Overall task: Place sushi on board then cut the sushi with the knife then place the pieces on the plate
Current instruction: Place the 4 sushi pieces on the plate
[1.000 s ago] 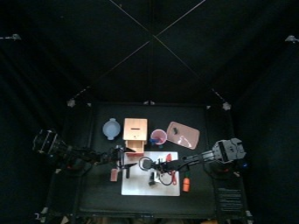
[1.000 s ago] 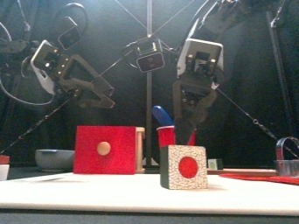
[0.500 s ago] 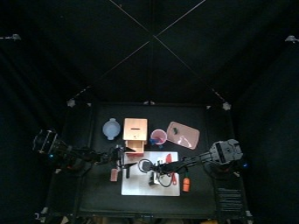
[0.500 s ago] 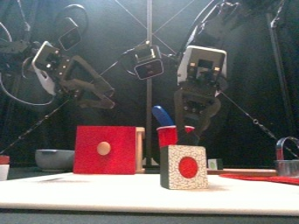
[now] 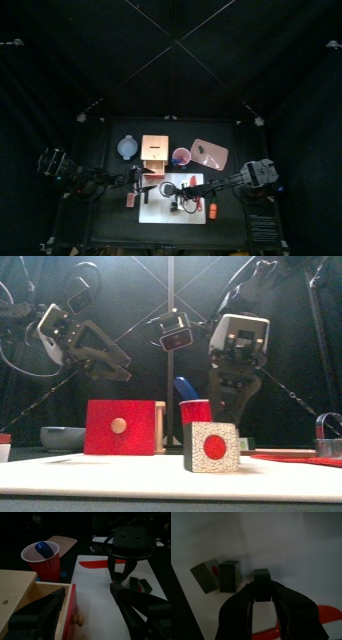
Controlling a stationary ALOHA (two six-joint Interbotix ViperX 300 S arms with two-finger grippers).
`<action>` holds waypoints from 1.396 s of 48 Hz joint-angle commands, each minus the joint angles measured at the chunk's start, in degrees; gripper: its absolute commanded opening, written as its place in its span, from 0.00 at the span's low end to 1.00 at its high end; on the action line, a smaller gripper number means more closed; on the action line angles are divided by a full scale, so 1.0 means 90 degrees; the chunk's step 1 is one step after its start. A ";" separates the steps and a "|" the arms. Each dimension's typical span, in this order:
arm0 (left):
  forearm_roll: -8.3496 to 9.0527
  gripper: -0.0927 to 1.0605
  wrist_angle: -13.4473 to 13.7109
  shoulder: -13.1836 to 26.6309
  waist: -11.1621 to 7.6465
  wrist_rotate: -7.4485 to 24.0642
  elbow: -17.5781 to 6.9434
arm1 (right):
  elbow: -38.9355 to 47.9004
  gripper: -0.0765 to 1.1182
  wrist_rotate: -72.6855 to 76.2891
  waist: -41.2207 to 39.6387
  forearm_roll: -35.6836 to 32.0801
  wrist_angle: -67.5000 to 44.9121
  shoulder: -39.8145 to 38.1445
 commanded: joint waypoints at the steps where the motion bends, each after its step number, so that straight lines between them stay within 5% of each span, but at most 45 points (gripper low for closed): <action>1: 0.0000 0.97 -0.0029 -0.0029 0.0000 0.0000 -0.0059 | 0.0645 0.48 0.0010 -0.0635 0.0176 0.0000 -0.1172; 14: 0.0010 0.97 -0.0020 0.0029 0.0000 0.0000 -0.0068 | 0.2695 0.48 0.0000 -0.3486 0.0508 -0.0937 -0.2852; 28: 0.0020 0.97 -0.0029 0.0166 -0.0010 0.0020 -0.0088 | 0.2852 0.49 0.0000 -0.5215 0.0918 -0.1836 -0.2217; 37: 0.0029 0.97 -0.0020 0.0186 -0.0039 0.0020 -0.0059 | 0.2461 0.53 -0.0049 -0.5225 0.0996 -0.2158 -0.1553; 44: 0.0010 0.97 0.0000 0.0186 -0.0049 0.0000 -0.0039 | 0.2227 0.68 -0.0039 -0.5225 0.0889 -0.2109 -0.1367; 51: 0.0010 0.97 0.0166 0.0186 -0.0078 0.0000 -0.0049 | 0.2188 0.74 -0.0029 -0.5225 0.0830 -0.1816 -0.1357; 67: 0.0010 0.97 0.0205 0.0186 -0.0078 0.0000 -0.0068 | 0.2441 0.74 -0.0020 -0.4502 0.0820 -0.1113 -0.2480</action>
